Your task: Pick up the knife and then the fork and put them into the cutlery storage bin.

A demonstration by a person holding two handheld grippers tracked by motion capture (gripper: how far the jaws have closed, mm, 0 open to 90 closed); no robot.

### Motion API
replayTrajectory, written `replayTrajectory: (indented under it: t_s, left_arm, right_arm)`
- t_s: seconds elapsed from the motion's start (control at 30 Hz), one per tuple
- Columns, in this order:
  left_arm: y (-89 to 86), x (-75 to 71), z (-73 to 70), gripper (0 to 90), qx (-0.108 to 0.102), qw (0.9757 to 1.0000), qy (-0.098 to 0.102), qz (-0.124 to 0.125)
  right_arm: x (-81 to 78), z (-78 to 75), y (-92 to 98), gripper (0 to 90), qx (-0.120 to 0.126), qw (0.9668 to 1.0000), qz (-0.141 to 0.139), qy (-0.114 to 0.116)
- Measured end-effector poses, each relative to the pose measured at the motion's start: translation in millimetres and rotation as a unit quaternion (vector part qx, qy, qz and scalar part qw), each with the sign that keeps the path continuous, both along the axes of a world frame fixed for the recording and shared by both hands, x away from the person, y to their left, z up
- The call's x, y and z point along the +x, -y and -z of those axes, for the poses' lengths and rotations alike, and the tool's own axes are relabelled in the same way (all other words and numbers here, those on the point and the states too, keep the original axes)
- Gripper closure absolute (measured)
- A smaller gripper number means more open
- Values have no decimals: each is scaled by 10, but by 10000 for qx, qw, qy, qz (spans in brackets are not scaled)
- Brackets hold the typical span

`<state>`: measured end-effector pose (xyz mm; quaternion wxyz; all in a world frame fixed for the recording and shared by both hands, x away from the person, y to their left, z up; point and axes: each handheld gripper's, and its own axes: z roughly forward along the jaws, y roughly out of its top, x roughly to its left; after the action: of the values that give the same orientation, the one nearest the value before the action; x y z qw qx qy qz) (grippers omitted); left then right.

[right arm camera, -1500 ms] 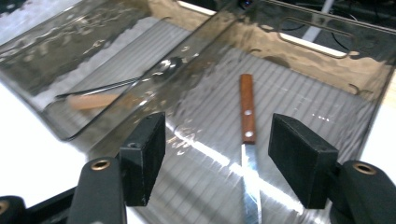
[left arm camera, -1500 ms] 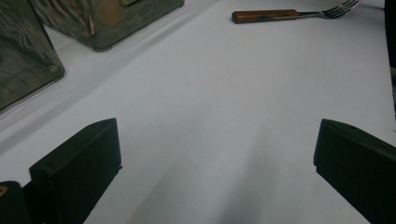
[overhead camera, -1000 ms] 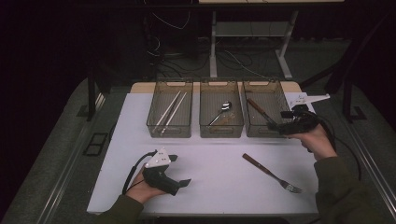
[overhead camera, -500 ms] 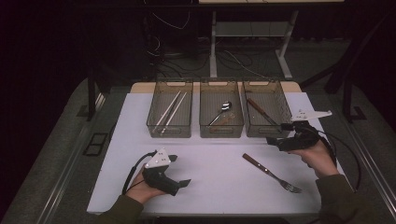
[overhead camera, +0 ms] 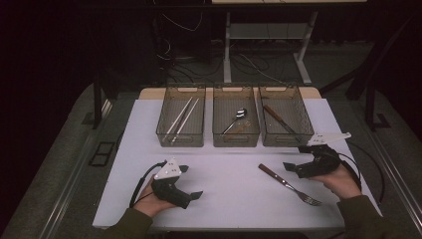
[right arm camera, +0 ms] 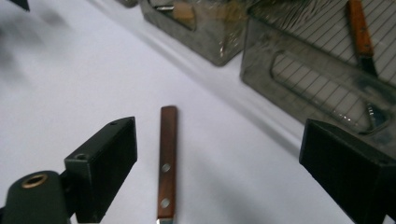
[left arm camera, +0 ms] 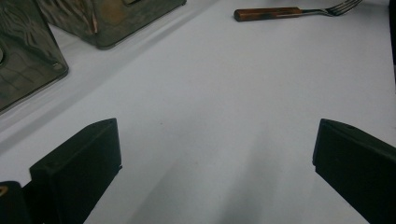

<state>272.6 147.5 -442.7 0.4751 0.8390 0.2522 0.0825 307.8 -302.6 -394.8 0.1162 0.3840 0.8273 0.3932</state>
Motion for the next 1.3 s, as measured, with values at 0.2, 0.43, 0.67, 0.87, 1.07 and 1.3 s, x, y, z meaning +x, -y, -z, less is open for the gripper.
replayTrajectory:
  t_s: [0.2, 0.43, 0.67, 0.87, 1.07, 1.3]
  left_arm:
    - [5, -6, -5, 0, 21, 10000, 22, 33]
    - [10, -5, -6, 0, 40, 10000, 18, 65]
    - [9, -5, -8, 0, 47, 10000, 32, 63]
    - [10, -7, -7, 0, 41, 10000, 40, 63]
    - [11, -7, -7, 0, 51, 10000, 38, 66]
    - [6, -4, -9, 0, 30, 10000, 37, 71]
  right_arm:
    - [-110, 38, -71, 116, -124, 9998, -139, -50]
    - [-160, 103, -154, 155, -490, 9976, -350, -328]
    - [-145, 157, -212, 312, -933, 9929, -410, -608]
    - [-115, 165, -273, 427, -1174, 9885, -512, -806]
    - [-45, 203, -358, 565, -1530, 9799, -665, -1092]
    - [42, 221, -441, 641, -1810, 9699, -800, -1420]
